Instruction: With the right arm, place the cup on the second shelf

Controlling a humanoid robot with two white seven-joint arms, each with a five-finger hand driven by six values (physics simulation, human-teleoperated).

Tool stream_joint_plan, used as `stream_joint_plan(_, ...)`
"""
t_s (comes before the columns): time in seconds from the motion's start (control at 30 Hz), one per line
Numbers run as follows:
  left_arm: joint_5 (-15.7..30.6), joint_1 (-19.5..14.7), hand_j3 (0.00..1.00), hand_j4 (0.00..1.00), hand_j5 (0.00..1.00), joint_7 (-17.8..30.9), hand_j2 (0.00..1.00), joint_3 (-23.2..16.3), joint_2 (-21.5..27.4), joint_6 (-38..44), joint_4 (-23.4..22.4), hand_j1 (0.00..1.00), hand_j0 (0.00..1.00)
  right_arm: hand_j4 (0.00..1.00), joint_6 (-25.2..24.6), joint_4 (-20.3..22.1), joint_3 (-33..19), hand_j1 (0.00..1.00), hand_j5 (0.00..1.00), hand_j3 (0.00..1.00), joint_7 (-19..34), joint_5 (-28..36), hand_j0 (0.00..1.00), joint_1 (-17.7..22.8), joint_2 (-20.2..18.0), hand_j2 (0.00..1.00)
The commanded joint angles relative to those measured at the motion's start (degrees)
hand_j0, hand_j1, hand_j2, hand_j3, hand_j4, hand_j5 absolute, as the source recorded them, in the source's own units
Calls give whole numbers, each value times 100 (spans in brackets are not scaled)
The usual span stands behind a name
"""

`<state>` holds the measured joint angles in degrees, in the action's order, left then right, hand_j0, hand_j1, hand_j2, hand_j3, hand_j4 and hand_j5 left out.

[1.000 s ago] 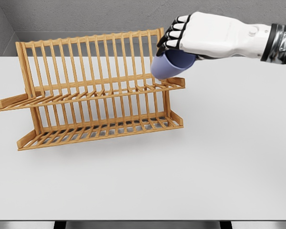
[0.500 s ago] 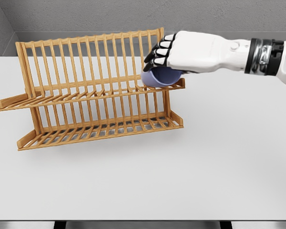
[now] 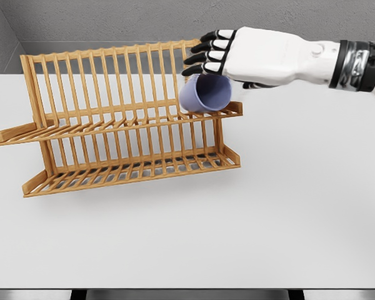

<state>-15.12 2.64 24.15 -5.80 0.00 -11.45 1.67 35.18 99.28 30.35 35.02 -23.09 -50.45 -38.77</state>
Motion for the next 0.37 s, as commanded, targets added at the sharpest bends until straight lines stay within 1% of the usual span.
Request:
stream_joint_plan(0.0, 1, 0, 100, 100, 100, 2, 100, 0, 0, 2, 0, 100, 100, 100, -18, 65, -706, 100, 100, 100, -2, 24, 100, 9, -244, 100)
stream_joint_plan(0.03, 1, 0, 100, 100, 100, 2, 100, 0, 0, -6, 0, 100, 100, 100, -18, 56, -1118, 100, 100, 100, -2, 33, 100, 140, -271, 100)
stream_joint_plan(0.07, 1, 0, 100, 100, 100, 2, 100, 0, 0, -6, 0, 100, 100, 100, -18, 56, -2126, 100, 100, 100, -2, 24, 100, 754, -166, 100)
stream_joint_plan(0.1, 1, 0, 100, 100, 100, 2, 100, 0, 0, 2, 0, 100, 100, 100, -18, 56, -2902, 100, 100, 100, -2, 24, 100, 1124, 79, 100)
stream_joint_plan(0.13, 1, 0, 100, 100, 100, 2, 100, 0, 0, -6, 0, 100, 100, 100, -18, 56, -3044, 100, 100, 100, -2, 24, 100, 1213, 169, 100)
stream_joint_plan(0.17, 1, 0, 100, 100, 100, 2, 100, 0, 0, -6, 0, 100, 100, 100, -18, 65, -3079, 100, 100, 100, -2, 24, 100, 1441, 107, 100)
stream_joint_plan(0.2, 1, 0, 100, 100, 100, 2, 100, 0, 0, 2, 0, 100, 100, 100, -18, 65, -3237, 100, 100, 100, -2, 24, 100, 1687, 107, 100)
stream_joint_plan(0.27, 1, 0, 100, 100, 100, 2, 100, 0, 0, -6, 0, 100, 100, 100, -18, 56, -3246, 100, 100, 100, -2, 24, 100, 2109, 133, 100)
stream_joint_plan(0.3, 1, 0, 100, 100, 100, 2, 100, 0, 0, -6, 0, 100, 100, 100, -18, 56, -3246, 100, 100, 100, -2, 24, 100, 2250, 160, 100)
stream_joint_plan(0.33, -8, 0, 100, 100, 100, 2, 100, -9, 0, -6, 0, 100, 100, 100, -18, 48, -3255, 100, 100, 100, -2, 24, 100, 2259, 107, 100)
